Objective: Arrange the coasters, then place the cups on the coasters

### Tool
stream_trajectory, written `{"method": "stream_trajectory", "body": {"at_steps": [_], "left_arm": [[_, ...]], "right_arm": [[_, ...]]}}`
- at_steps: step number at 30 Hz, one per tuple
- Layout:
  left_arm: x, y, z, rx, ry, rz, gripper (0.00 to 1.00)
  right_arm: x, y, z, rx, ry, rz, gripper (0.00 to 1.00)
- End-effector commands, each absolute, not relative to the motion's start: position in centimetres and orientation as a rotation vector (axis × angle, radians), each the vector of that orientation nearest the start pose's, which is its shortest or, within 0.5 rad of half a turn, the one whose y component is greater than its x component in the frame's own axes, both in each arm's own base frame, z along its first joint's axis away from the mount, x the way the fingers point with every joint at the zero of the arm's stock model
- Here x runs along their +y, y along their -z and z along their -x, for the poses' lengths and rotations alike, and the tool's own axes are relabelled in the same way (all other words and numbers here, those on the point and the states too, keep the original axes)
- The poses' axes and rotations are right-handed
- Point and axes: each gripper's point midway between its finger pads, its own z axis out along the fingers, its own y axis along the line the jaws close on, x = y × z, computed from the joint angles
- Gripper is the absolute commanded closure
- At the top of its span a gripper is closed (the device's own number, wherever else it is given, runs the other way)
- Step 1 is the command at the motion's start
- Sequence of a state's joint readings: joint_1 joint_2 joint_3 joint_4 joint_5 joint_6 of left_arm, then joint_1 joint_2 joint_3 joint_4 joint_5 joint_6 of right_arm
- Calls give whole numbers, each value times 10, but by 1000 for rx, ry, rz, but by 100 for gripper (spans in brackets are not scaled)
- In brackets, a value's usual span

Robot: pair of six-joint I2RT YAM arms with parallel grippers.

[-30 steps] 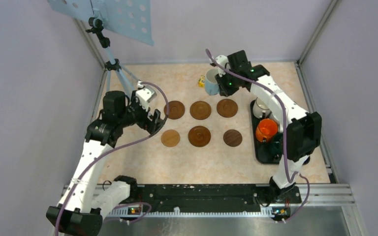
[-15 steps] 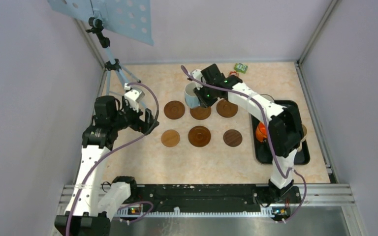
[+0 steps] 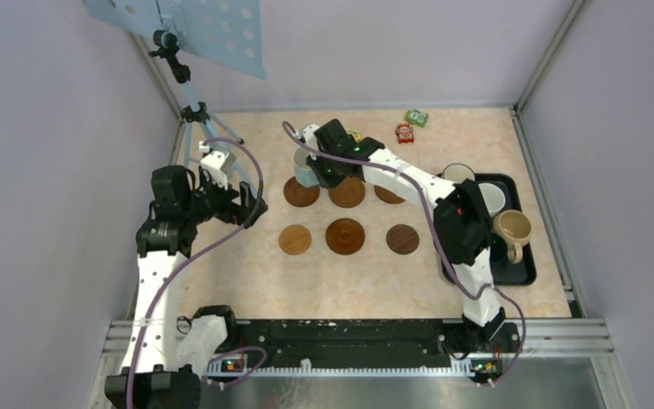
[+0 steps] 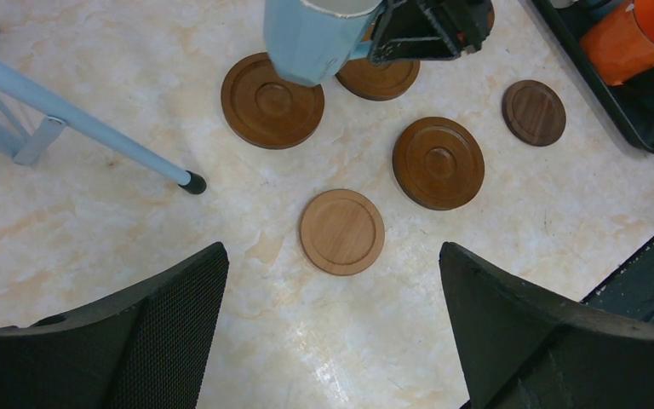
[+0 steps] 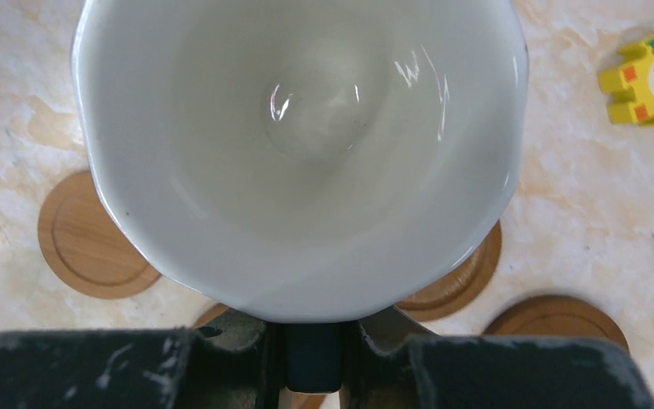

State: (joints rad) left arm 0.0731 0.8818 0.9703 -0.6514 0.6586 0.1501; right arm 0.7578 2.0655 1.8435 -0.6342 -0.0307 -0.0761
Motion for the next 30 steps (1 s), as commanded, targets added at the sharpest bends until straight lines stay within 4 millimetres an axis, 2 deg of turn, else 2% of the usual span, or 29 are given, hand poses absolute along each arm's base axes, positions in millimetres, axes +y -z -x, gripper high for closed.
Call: {"method": "stream_trajectory", "body": {"at_steps": [1, 11, 17, 30], "left_arm": [[-87, -266, -263, 1938, 582, -474, 1], [-87, -266, -264, 1940, 595, -481, 1], [-86, -265, -265, 1942, 593, -480, 1], [-87, -263, -264, 1944, 597, -485, 1]], "right_arm": [[412, -178, -398, 2071, -407, 951, 100], [426, -154, -399, 2097, -358, 941, 100], [424, -139, -401, 2116, -336, 931, 100], [425, -123, -400, 2136, -342, 924, 100]]}}
